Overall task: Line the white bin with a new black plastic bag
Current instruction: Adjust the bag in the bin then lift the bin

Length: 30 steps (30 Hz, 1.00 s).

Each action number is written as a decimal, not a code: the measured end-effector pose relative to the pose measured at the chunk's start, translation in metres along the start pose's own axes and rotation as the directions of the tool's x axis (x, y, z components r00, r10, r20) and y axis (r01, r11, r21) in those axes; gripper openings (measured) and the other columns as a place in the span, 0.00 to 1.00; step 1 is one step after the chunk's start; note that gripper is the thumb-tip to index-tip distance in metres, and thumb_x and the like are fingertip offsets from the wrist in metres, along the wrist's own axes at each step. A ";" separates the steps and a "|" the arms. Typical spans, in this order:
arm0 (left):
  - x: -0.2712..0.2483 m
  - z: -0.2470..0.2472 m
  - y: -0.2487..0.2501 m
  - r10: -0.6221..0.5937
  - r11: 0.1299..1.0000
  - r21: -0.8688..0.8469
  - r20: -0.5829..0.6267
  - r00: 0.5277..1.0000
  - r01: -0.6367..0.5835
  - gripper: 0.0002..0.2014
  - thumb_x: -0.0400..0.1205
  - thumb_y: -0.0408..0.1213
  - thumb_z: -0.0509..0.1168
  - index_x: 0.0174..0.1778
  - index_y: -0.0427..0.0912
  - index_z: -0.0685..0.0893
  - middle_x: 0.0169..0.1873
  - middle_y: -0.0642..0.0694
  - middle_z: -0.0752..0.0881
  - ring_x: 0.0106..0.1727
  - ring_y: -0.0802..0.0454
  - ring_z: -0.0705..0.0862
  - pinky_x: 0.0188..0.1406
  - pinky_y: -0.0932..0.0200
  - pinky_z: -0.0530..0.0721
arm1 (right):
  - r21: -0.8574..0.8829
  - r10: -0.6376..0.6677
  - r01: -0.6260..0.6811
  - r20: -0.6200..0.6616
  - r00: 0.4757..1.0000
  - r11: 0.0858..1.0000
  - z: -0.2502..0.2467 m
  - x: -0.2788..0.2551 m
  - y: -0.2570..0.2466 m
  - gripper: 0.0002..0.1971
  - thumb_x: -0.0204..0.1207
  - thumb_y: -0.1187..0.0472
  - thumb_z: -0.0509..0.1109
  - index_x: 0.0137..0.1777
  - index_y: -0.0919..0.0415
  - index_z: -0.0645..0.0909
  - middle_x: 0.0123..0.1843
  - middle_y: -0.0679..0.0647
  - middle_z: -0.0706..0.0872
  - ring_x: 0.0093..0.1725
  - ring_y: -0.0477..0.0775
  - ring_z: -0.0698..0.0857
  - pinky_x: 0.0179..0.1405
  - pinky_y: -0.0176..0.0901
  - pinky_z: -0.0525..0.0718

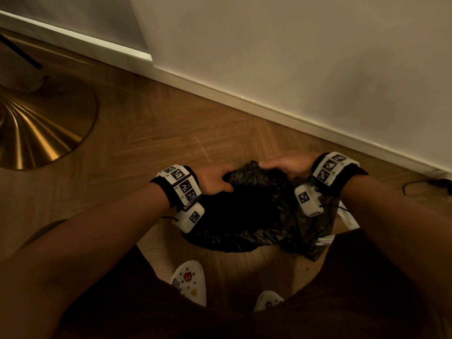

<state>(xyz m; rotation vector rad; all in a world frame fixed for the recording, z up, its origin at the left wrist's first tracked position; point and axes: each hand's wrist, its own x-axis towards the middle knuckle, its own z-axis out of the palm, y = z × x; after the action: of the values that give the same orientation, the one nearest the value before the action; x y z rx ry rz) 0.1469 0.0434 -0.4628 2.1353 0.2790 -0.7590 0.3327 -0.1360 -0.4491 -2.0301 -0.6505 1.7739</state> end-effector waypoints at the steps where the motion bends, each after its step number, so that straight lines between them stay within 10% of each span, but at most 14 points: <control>1: 0.000 -0.001 0.000 -0.001 1.000 -0.002 0.000 1.000 0.001 0.22 0.82 0.40 0.68 0.74 0.49 0.77 0.64 0.51 0.85 0.62 0.52 0.83 0.68 0.52 0.80 | -0.019 -0.014 0.015 0.025 1.000 1.000 -0.005 0.001 0.008 0.34 0.68 0.34 0.77 0.64 0.60 0.86 0.58 0.59 0.92 0.59 0.62 0.90 0.67 0.60 0.85; 6: -0.001 0.000 0.001 -0.002 1.000 -0.011 0.020 1.000 0.002 0.21 0.81 0.40 0.69 0.72 0.48 0.78 0.62 0.50 0.86 0.61 0.51 0.85 0.66 0.49 0.82 | 0.087 -0.017 0.012 0.052 0.998 0.996 -0.005 0.012 0.033 0.42 0.54 0.38 0.87 0.61 0.70 0.87 0.62 0.69 0.89 0.60 0.67 0.88 0.72 0.65 0.81; 10: 0.000 0.003 -0.002 -0.016 1.000 -0.023 -0.003 1.000 0.016 0.22 0.78 0.41 0.72 0.69 0.49 0.79 0.58 0.49 0.87 0.57 0.50 0.86 0.64 0.43 0.84 | 0.155 0.046 -0.036 -0.059 0.997 0.987 0.009 0.012 0.031 0.15 0.80 0.50 0.72 0.50 0.62 0.90 0.60 0.66 0.90 0.60 0.63 0.88 0.69 0.53 0.83; 14: 0.003 0.004 -0.003 -0.023 0.997 -0.078 0.002 1.000 0.023 0.25 0.78 0.37 0.73 0.71 0.49 0.76 0.59 0.48 0.86 0.59 0.49 0.86 0.66 0.46 0.83 | -0.093 0.037 -0.047 -0.103 0.994 0.995 0.015 0.014 0.032 0.18 0.85 0.45 0.63 0.57 0.55 0.88 0.64 0.59 0.88 0.63 0.58 0.86 0.72 0.50 0.79; 17: 0.003 0.004 -0.001 -0.033 0.998 -0.059 0.001 0.999 0.033 0.26 0.79 0.37 0.72 0.73 0.48 0.74 0.60 0.48 0.85 0.61 0.48 0.85 0.66 0.47 0.82 | -0.363 -0.092 0.017 -0.188 0.978 0.931 0.011 0.013 0.032 0.22 0.84 0.40 0.64 0.54 0.59 0.86 0.51 0.53 0.88 0.50 0.53 0.84 0.54 0.45 0.80; 23: 0.005 0.001 -0.004 -0.054 0.996 -0.072 -0.046 0.997 0.050 0.28 0.78 0.40 0.72 0.75 0.48 0.72 0.64 0.47 0.84 0.64 0.48 0.83 0.70 0.45 0.79 | -0.087 -0.164 0.144 -0.299 0.940 0.986 0.009 -0.019 0.018 0.21 0.86 0.40 0.58 0.52 0.52 0.86 0.47 0.50 0.89 0.43 0.50 0.87 0.37 0.37 0.83; 28: 0.006 -0.002 -0.005 -0.060 0.997 -0.058 -0.052 0.997 0.057 0.31 0.79 0.40 0.73 0.77 0.47 0.70 0.65 0.47 0.83 0.64 0.48 0.83 0.69 0.46 0.80 | -0.204 -0.099 0.077 -0.100 0.990 0.976 0.014 -0.022 0.027 0.40 0.72 0.23 0.64 0.78 0.47 0.76 0.74 0.43 0.82 0.70 0.47 0.83 0.71 0.45 0.81; 30: 0.006 -0.004 -0.004 -0.057 0.998 -0.017 -0.082 0.995 0.056 0.33 0.79 0.41 0.73 0.79 0.47 0.67 0.66 0.47 0.82 0.63 0.48 0.83 0.66 0.50 0.81 | -0.263 -0.120 0.102 -0.053 0.991 0.959 0.018 -0.020 0.032 0.42 0.74 0.33 0.72 0.84 0.50 0.66 0.78 0.38 0.73 0.75 0.43 0.74 0.71 0.25 0.72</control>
<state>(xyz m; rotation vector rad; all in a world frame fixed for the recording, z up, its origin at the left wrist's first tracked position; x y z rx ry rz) 0.1516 0.0493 -0.4673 2.1555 0.3895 -0.6995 0.3162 -0.1739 -0.4525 -2.1632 -1.0006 1.6178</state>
